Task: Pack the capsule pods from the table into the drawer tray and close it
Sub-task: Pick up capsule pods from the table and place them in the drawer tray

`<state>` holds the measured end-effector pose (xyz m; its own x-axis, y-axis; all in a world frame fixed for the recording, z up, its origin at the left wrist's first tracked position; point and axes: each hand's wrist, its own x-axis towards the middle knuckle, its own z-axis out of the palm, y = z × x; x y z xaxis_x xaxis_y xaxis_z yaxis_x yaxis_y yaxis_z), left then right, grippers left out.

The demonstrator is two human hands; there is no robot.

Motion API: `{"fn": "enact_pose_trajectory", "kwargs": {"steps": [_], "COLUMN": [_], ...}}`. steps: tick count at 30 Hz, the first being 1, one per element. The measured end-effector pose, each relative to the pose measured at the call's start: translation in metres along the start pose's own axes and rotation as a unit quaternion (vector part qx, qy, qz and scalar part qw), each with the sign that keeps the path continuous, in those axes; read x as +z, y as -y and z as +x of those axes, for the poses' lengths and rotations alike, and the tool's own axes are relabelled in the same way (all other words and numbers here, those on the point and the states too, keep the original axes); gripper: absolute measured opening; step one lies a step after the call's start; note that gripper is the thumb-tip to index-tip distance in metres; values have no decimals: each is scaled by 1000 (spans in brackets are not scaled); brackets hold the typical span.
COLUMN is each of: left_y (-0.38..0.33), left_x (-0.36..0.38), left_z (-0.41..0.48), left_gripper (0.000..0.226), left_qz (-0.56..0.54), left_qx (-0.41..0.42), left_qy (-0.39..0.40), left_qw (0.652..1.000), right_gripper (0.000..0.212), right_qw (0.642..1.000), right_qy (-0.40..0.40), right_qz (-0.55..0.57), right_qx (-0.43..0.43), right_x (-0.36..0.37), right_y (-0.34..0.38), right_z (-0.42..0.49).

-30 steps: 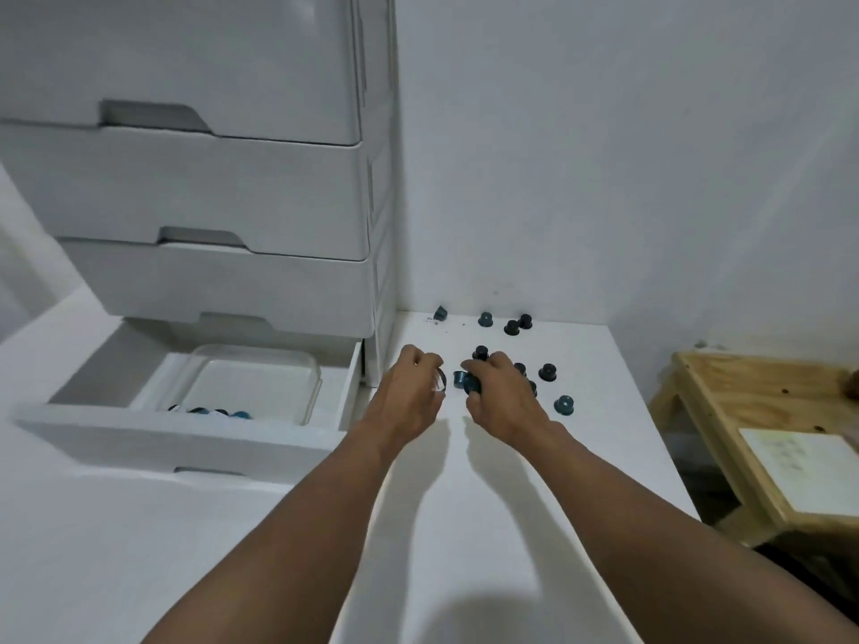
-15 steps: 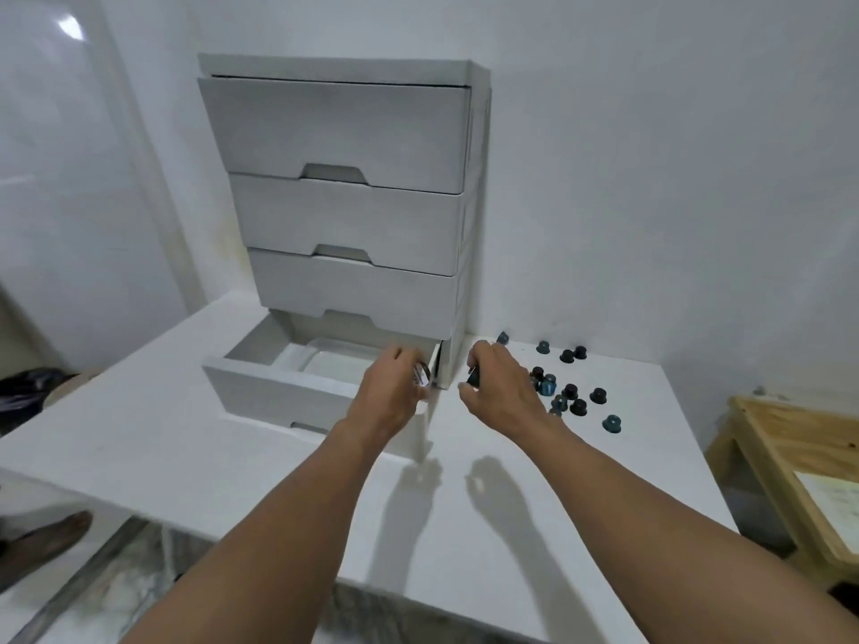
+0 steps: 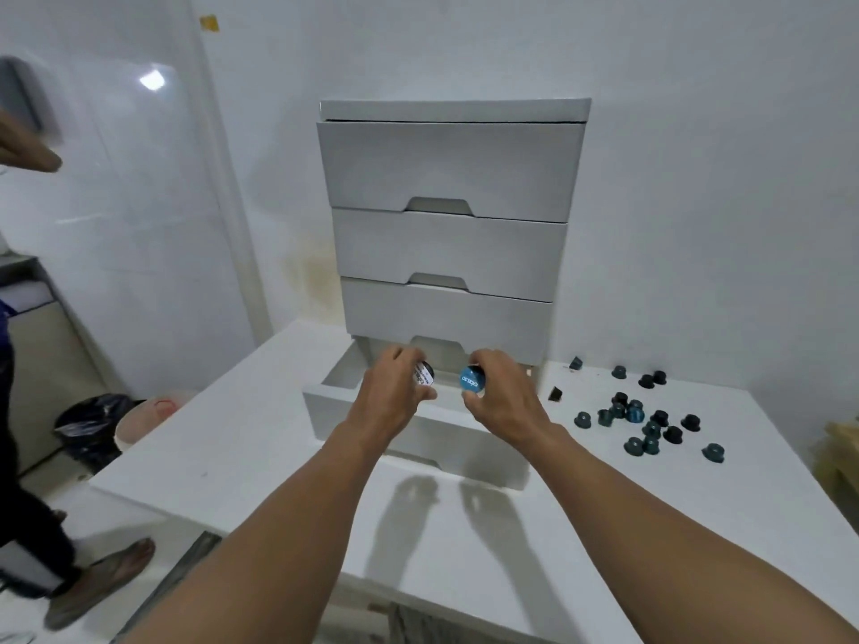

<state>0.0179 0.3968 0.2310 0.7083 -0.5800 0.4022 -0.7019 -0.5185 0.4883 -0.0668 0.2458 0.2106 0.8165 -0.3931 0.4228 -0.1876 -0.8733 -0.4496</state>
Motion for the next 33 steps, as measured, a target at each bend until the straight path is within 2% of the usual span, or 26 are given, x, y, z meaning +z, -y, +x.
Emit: {"fn": "enact_pose_trajectory", "kwargs": {"steps": [6,14,24,29,33], "left_y": [52,94,135,148,160], "left_x": [-19,2,53,93,128], "left_z": [13,43,125,160,172], "left_gripper": [43,42,44,40,47], "left_qz": [-11,-30,-17,-31,-47], "left_qx": [36,51,22,18,10], "left_qy": [13,38,89,144,182], "left_qw": [999,998,996,989,982], "right_gripper": [22,31,42,37,46], "right_qw": [1000,999,996,992,984], "right_qy": [-24,3,62,96,128], "right_qz": [-6,-16,9,8,10], "right_qx": [3,35,65,86,122], "right_x": [41,66,114,137,156], "right_y": [31,35,-19,-55,-81], "right_z": [13,39,118,144,149]}}
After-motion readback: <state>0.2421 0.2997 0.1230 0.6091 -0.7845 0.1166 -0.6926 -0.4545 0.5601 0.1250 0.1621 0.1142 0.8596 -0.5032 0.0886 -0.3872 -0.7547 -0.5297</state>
